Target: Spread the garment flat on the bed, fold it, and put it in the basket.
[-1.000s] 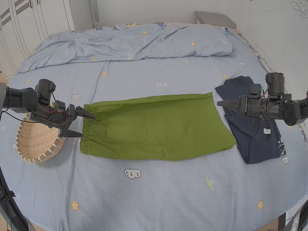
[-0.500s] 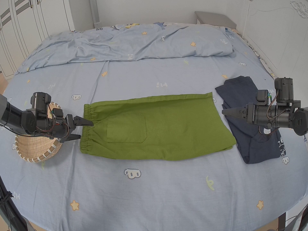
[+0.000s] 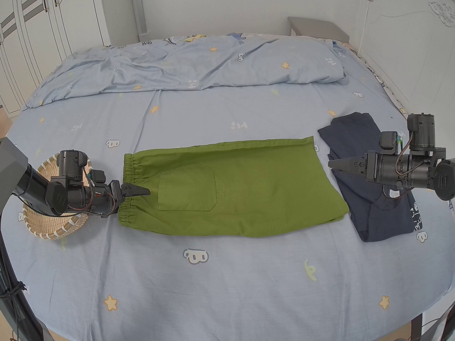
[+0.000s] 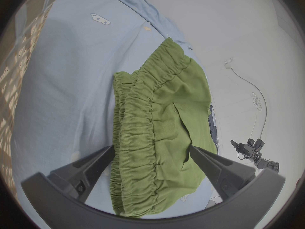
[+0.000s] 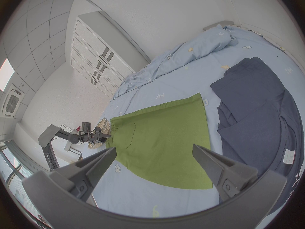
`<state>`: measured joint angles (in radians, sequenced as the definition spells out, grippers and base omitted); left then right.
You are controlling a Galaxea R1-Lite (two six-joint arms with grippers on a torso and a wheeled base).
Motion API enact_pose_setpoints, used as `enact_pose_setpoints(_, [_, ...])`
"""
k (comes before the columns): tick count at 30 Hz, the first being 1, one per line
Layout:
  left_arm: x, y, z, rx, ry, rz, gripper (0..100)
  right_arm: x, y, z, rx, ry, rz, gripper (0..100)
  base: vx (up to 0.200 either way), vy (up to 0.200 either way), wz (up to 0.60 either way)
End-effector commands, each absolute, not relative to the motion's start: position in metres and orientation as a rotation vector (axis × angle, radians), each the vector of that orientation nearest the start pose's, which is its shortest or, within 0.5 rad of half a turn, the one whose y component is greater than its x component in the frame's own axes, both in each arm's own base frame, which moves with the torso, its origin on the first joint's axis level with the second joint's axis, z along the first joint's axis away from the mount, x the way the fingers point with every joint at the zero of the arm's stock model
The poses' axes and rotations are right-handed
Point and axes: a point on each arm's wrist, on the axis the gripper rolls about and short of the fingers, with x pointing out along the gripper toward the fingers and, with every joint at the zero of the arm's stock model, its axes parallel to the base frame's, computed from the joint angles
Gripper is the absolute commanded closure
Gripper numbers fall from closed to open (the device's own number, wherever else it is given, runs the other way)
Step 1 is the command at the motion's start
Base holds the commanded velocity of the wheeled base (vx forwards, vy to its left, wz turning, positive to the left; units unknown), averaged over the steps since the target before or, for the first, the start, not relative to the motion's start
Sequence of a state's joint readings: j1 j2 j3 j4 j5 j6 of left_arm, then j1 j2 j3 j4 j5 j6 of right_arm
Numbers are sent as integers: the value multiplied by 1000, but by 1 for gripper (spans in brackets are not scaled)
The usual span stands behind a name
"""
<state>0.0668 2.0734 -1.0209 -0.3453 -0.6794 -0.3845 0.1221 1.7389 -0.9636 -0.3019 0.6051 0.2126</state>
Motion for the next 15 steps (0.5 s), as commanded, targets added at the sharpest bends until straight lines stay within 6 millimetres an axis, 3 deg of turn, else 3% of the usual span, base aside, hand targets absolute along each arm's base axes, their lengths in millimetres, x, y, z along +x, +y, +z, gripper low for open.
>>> enact_pose_setpoints(1, [372, 13, 80, -628, 793, -444, 0, 312, 53, 181, 314, 551, 667, 0, 0, 0, 0])
enact_pose_setpoints(15, [386, 7, 74, -667, 731, -459, 0, 312, 53, 181, 321, 552, 667, 0, 0, 0, 0])
